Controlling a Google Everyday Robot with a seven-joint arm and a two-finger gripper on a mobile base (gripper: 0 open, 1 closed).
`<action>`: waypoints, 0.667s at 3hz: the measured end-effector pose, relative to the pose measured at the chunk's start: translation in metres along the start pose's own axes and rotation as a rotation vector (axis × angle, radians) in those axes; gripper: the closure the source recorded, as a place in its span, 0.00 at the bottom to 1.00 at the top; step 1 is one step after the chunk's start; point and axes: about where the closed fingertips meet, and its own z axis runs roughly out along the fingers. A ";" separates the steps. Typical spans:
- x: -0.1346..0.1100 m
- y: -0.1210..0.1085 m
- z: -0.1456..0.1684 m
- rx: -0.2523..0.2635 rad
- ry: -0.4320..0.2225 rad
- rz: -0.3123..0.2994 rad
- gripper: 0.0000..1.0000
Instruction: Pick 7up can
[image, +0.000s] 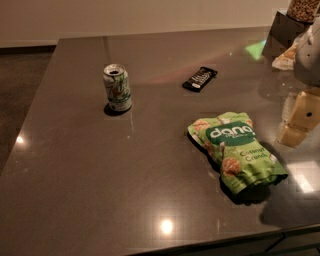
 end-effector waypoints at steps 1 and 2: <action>0.000 0.000 0.000 0.000 0.000 0.000 0.00; -0.028 -0.012 0.006 -0.005 -0.066 -0.014 0.00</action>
Offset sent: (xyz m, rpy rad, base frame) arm 0.0512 0.0633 0.0045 0.1561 -0.0192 0.0816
